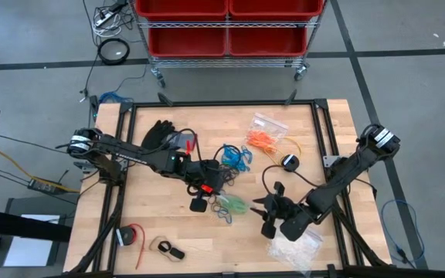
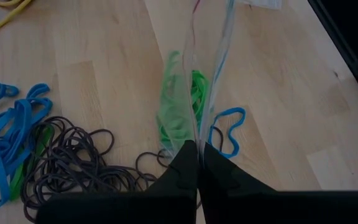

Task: Sort rubber bands
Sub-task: Close the transparent zip bag

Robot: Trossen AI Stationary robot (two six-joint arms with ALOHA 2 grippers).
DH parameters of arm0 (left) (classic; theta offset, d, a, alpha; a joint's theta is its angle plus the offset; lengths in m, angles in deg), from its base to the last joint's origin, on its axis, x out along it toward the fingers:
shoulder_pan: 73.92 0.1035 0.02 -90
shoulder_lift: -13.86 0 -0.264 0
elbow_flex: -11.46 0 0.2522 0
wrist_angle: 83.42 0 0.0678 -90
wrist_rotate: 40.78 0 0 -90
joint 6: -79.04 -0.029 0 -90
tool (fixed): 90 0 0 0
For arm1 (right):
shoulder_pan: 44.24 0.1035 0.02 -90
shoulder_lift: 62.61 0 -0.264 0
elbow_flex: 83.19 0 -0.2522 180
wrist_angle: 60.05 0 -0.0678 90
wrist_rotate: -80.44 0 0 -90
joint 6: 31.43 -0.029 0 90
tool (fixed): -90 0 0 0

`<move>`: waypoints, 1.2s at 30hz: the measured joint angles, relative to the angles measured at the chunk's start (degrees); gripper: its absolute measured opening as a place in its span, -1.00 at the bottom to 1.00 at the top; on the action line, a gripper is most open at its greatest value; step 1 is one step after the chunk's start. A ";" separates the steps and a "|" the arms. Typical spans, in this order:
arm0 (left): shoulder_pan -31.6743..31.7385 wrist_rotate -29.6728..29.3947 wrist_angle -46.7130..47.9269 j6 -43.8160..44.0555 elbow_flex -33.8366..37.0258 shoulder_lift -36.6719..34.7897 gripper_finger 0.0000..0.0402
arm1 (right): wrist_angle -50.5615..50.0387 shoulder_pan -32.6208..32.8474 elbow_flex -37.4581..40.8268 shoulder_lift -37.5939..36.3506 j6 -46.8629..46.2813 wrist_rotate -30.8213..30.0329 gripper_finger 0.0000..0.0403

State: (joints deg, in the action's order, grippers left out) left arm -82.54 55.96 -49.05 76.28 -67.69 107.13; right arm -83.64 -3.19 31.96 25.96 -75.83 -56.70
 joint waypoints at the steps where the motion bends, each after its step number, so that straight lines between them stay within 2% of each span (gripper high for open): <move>1: 0.00 0.02 -0.01 0.00 0.00 0.00 -0.96 | 0.00 -0.12 0.00 0.00 0.12 0.02 -0.43; 13: 0.00 0.01 -0.01 0.02 0.00 0.00 -0.96 | -0.09 -0.76 0.00 0.02 2.11 0.22 -0.96; 36: 0.00 -0.02 -3.33 0.02 0.00 0.02 -0.96 | -0.04 -1.48 0.00 0.02 3.01 0.24 -1.00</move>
State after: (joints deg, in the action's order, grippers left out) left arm -82.54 55.94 -52.39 76.30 -67.69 107.15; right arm -83.68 -4.67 31.96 25.98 -72.82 -56.46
